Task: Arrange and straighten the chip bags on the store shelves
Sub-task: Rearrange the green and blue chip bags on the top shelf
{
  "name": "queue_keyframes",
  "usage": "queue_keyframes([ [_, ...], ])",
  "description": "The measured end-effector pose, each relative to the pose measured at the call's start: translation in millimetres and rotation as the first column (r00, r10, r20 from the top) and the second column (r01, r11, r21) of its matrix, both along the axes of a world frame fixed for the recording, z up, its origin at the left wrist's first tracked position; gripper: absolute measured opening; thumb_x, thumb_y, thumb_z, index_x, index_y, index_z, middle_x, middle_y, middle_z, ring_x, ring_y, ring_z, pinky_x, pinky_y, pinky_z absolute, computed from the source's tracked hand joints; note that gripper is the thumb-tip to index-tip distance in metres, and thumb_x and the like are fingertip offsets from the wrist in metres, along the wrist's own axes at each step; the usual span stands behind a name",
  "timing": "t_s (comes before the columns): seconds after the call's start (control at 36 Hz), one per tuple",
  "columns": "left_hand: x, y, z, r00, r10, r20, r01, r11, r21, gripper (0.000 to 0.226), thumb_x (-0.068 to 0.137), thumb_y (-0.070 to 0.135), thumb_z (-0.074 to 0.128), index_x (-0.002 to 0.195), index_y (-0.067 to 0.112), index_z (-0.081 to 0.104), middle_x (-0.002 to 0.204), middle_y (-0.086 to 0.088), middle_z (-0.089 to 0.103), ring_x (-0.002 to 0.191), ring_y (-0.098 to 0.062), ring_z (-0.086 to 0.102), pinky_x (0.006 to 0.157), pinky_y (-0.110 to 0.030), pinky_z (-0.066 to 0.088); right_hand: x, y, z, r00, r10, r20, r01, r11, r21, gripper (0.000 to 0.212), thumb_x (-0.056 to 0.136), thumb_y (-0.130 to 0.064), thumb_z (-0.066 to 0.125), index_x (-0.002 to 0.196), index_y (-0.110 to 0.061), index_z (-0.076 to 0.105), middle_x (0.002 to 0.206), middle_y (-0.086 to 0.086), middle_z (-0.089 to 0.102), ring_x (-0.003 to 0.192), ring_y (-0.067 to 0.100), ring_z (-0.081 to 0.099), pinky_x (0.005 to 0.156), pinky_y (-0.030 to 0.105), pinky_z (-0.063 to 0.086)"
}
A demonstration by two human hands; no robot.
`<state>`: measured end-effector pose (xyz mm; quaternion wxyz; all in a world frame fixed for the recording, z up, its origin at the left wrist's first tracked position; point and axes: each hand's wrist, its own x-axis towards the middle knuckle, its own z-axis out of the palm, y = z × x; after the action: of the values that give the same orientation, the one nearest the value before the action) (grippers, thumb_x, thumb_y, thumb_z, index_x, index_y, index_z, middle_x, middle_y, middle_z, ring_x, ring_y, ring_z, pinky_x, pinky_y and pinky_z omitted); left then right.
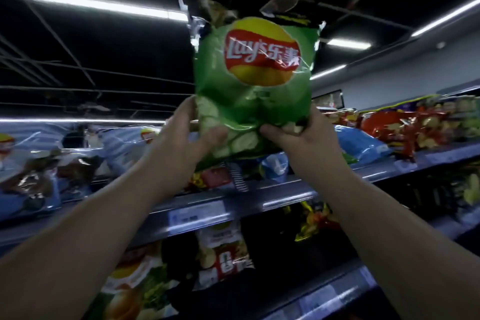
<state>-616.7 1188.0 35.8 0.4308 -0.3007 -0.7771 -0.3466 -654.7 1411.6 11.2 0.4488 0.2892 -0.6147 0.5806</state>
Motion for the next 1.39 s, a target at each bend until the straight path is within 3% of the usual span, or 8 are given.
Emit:
queue_keyframes([
  [0.11,-39.3,12.8,-21.6,0.922,0.38,-0.072,-0.382,0.867,-0.32,0.141,0.037,0.108,0.038,0.157,0.04,0.009,0.165,0.002,0.011,0.152,-0.021,0.007,0.121,-0.045,0.013,-31.5,57.8,-20.1,0.99,-0.13,0.056,0.137,0.98,-0.144,0.044,0.071,-0.035,0.089,0.108,-0.03,0.066,0.096,-0.021,0.072,0.091,-0.003,0.067,0.079,0.02,0.054],
  [0.33,-84.6,26.3,-38.7,0.621,0.718,-0.314,-0.757,0.447,-0.477,0.127,0.044,0.108,0.017,0.155,0.045,0.022,0.166,-0.011,-0.009,0.152,-0.037,-0.009,0.115,-0.066,0.004,-95.6,131.5,-64.6,0.867,-0.45,0.215,0.461,0.887,-0.001,0.038,0.079,-0.035,0.081,0.111,-0.022,0.067,0.103,0.002,0.074,0.1,0.028,0.068,0.083,0.046,0.057],
  [0.53,-91.5,21.7,-42.9,0.609,0.704,-0.365,-0.776,0.436,-0.455,0.113,0.056,0.102,0.029,0.153,0.043,0.03,0.166,-0.011,-0.004,0.152,-0.037,0.001,0.117,-0.064,0.015,-136.9,126.0,-42.4,0.674,-0.713,0.193,0.647,0.696,0.31,0.046,0.084,-0.041,0.077,0.119,-0.015,0.062,0.115,0.012,0.067,0.114,0.039,0.056,0.09,0.048,0.05],
  [0.81,-88.3,25.3,-48.1,0.61,0.693,-0.383,-0.778,0.434,-0.455,0.104,0.063,0.091,0.038,0.152,0.037,0.036,0.166,-0.014,0.002,0.151,-0.04,0.007,0.117,-0.064,0.015,-167.1,107.7,-20.1,0.601,-0.73,0.325,0.316,0.59,0.743,0.075,0.086,-0.078,0.048,0.141,-0.027,0.048,0.144,0.009,0.054,0.142,0.033,0.036,0.119,0.064,0.002],
  [0.97,-80.2,31.8,-47.1,0.585,0.731,-0.352,-0.782,0.394,-0.482,0.101,0.065,0.088,0.029,0.155,0.041,0.024,0.167,-0.011,-0.007,0.153,-0.036,-0.002,0.12,-0.061,0.007,-150.3,97.5,-31.2,0.686,-0.597,0.416,0.373,0.78,0.502,0.108,0.07,-0.087,0.057,0.15,-0.017,0.038,0.156,0.014,0.036,0.145,0.038,0.031,0.122,0.06,0.011],
  [1.06,-77.7,34.1,-47.1,0.582,0.74,-0.336,-0.778,0.387,-0.495,0.1,0.066,0.087,0.027,0.155,0.042,0.021,0.166,-0.01,-0.01,0.153,-0.035,-0.005,0.12,-0.061,0.004,-134.7,76.4,-40.8,0.719,-0.573,0.394,0.507,0.82,0.266,0.124,0.078,-0.066,0.072,0.16,-0.011,-0.002,0.167,0.019,0.0,0.154,0.037,0.005,0.125,0.055,0.009],
  [1.19,-75.3,35.9,-49.2,0.591,0.738,-0.325,-0.776,0.412,-0.477,0.102,0.066,0.083,0.032,0.156,0.039,0.015,0.166,-0.009,-0.014,0.152,-0.034,-0.012,0.12,-0.062,0.003,-109.3,42.4,-57.4,0.738,-0.662,-0.13,0.643,0.631,0.434,0.111,0.089,-0.055,0.059,0.154,-0.029,-0.026,0.165,0.013,-0.027,0.151,0.034,-0.025,0.121,0.053,-0.014],
  [1.39,-50.4,36.0,-58.7,0.646,0.76,-0.069,-0.755,0.623,-0.205,0.105,0.07,0.05,0.081,0.149,0.02,0.018,0.162,-0.017,0.004,0.147,-0.043,0.018,0.105,-0.054,0.039,-85.3,-3.6,-56.7,0.842,-0.389,-0.373,0.539,0.624,0.566,0.086,0.086,-0.048,0.057,0.159,-0.025,0.019,0.166,0.016,0.017,0.155,0.035,0.003,0.124,0.055,-0.003],
])
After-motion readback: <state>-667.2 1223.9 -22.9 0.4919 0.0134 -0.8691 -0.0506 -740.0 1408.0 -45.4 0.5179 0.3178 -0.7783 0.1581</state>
